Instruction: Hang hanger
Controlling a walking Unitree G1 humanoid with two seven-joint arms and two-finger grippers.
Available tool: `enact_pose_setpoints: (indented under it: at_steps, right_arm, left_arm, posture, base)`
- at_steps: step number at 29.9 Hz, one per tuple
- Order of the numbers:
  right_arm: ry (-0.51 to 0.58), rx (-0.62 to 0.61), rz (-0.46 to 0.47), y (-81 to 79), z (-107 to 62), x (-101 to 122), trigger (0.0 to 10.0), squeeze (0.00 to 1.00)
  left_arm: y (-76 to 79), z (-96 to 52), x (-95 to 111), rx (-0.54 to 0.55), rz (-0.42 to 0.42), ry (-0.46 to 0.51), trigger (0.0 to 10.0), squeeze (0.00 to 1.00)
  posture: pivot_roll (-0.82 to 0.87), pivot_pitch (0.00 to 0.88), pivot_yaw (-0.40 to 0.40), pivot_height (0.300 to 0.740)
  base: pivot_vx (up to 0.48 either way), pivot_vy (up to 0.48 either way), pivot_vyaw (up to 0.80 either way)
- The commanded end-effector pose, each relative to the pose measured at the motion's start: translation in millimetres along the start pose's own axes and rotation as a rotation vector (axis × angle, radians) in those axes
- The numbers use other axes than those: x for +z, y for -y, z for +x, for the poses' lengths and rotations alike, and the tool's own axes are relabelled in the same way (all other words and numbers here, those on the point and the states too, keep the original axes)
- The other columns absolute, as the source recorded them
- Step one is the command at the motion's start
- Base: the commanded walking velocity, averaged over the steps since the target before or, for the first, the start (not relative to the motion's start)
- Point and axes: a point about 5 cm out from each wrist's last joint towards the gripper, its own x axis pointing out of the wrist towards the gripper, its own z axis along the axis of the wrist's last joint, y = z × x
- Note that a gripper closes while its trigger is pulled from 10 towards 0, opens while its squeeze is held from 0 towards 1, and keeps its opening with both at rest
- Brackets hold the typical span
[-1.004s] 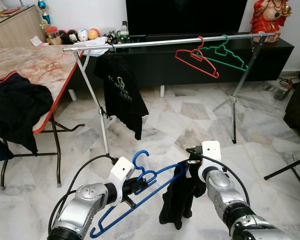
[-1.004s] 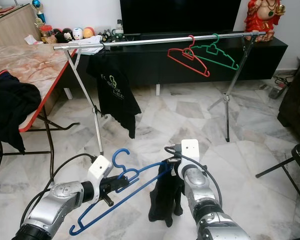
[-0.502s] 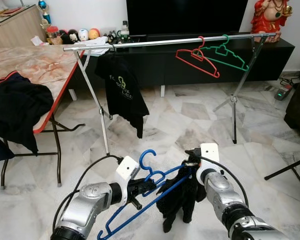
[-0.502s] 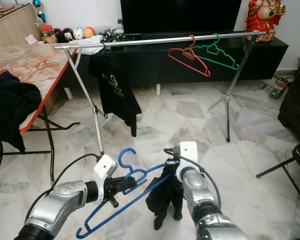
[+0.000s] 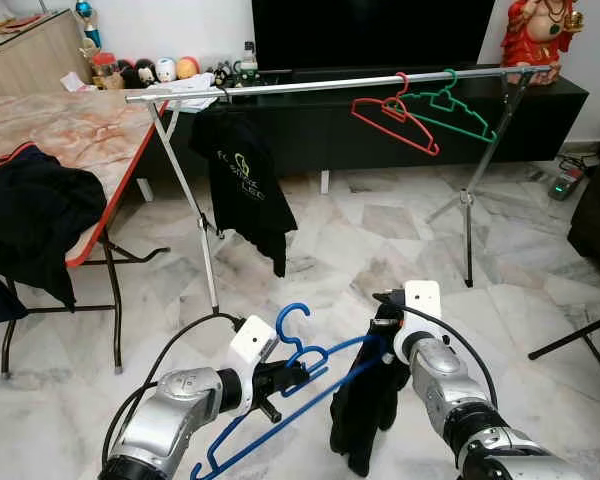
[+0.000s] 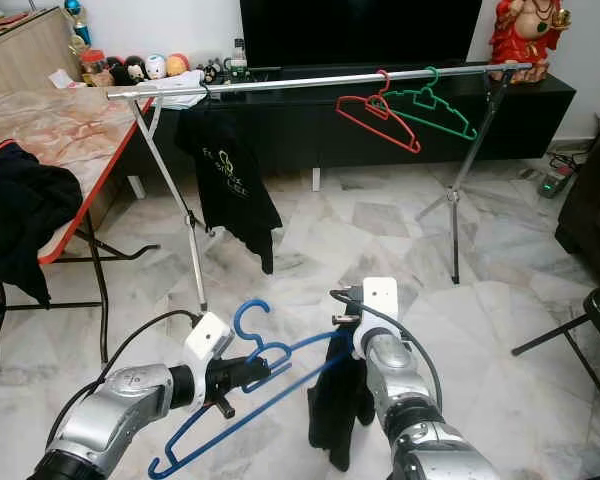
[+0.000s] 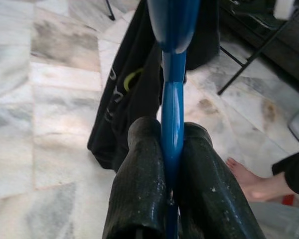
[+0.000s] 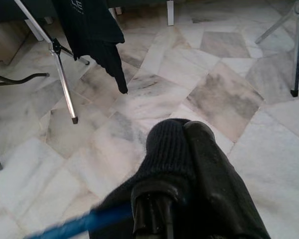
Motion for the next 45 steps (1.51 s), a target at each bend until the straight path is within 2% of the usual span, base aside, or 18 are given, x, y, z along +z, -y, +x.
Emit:
enact_pose_setpoints:
  at_steps: [1,5,10,16,23,26,34,36,39,43,45]
  right_arm:
    - [0.015,0.008,0.015,-3.3,0.7,4,10.0,0.00]
    - [-0.018,0.004,0.014,-3.1,-2.0,-10,10.0,0.00]
    - [-0.023,0.010,0.016,-4.4,-2.2,-11,10.0,0.00]
    - [0.030,0.061,-0.010,-12.0,1.4,7,10.0,0.00]
    - [0.172,0.209,-0.100,-28.7,1.9,38,10.0,0.00]
    - [0.180,0.224,-0.099,-28.4,2.2,44,10.0,0.00]
    - [0.156,0.217,-0.100,-18.1,-0.3,40,10.0,0.00]
    - [0.170,0.229,-0.072,-18.4,-2.8,40,10.0,0.00]
    - [0.194,0.286,-0.089,-23.5,-8.1,39,10.0,0.00]
    - [0.254,0.429,-0.135,-35.6,-19.1,43,10.0,0.00]
    - [0.253,0.450,-0.151,-36.2,-21.8,45,10.0,0.00]
  left_arm:
    - [-5.3,-1.2,3,0.039,0.020,0.008,10.0,0.00]
    - [-5.0,0.2,3,0.044,0.016,0.009,10.0,0.00]
    - [-2.7,1.1,3,0.023,0.008,0.015,10.0,0.00]
    - [-2.1,1.8,4,0.025,0.009,0.024,10.0,0.00]
    - [0.0,1.6,1,0.004,0.004,0.017,10.0,0.00]
    - [-1.0,2.4,1,0.021,0.008,0.021,10.0,0.00]
    - [-9.6,4.7,0,0.110,0.028,0.007,10.0,0.00]
    - [-12.5,4.7,0,0.135,0.025,0.005,10.0,0.00]
    - [-11.0,5.5,-1,0.118,0.014,0.007,10.0,0.00]
    - [-7.5,8.2,1,0.098,0.009,0.019,10.0,0.00]
    - [-8.7,8.8,2,0.109,0.012,0.020,10.0,0.00]
  posture:
    - [0.02,0.070,0.036,0.740]
    - [0.02,0.071,0.037,0.740]
    - [0.02,0.073,0.040,0.740]
    - [0.02,0.071,0.038,0.740]
    - [0.02,0.072,0.039,0.740]
    - [0.02,0.071,0.038,0.740]
    - [0.01,0.075,0.037,0.740]
    - [0.01,0.075,0.037,0.740]
    - [0.00,0.081,0.043,0.740]
    - [-0.01,0.085,0.045,0.740]
    - [-0.01,0.085,0.045,0.740]
  base:
    - [0.000,0.000,0.00]
    - [0.000,0.000,0.00]
    - [0.000,0.000,0.00]
    - [0.000,0.000,0.00]
    - [0.000,0.000,0.00]
    - [0.000,0.000,0.00]
    - [0.000,0.000,0.00]
    - [0.000,0.000,0.00]
    - [0.000,0.000,0.00]
    - [0.000,0.000,0.00]
    - [0.000,0.000,0.00]
